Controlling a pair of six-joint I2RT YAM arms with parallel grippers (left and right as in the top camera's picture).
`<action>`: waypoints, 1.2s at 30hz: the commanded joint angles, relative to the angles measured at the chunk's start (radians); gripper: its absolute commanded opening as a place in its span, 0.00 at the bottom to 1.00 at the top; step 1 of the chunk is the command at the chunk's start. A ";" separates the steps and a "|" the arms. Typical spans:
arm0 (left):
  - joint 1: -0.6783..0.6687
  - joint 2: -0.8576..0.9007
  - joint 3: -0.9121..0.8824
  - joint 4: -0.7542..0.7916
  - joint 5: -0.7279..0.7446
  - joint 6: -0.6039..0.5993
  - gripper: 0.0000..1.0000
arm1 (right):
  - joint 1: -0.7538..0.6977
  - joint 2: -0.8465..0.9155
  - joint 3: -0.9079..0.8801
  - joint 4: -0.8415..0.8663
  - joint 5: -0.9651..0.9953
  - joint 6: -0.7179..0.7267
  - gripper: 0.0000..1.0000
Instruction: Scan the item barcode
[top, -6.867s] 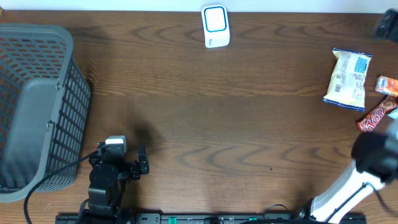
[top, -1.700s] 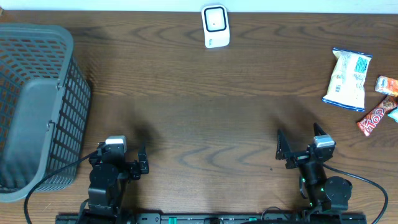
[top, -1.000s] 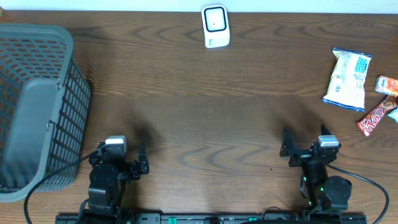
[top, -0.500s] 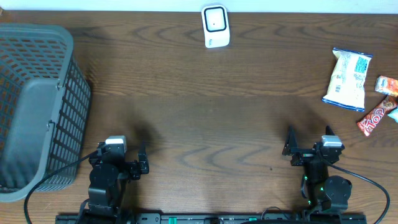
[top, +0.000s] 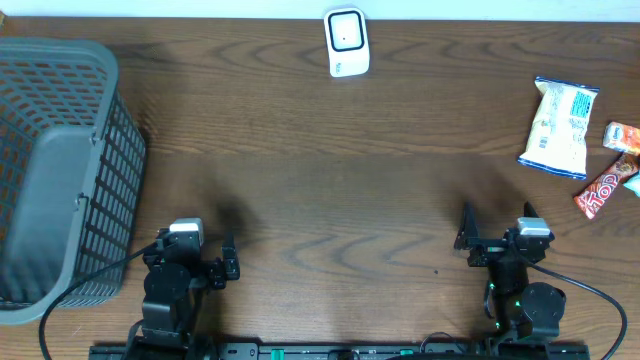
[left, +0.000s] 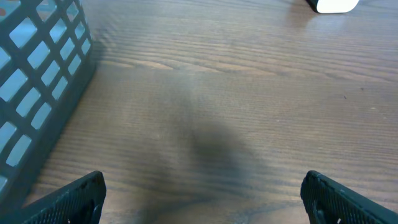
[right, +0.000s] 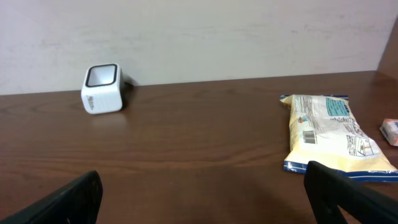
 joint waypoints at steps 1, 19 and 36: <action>0.002 -0.023 0.006 0.001 0.009 0.017 0.99 | 0.008 -0.006 -0.002 -0.004 0.015 -0.012 0.99; 0.044 -0.141 -0.209 0.404 -0.033 0.108 0.99 | 0.008 -0.006 -0.002 -0.004 0.015 -0.012 0.99; 0.044 -0.141 -0.240 0.468 0.002 0.111 0.99 | 0.008 -0.005 -0.002 -0.004 0.016 -0.012 0.99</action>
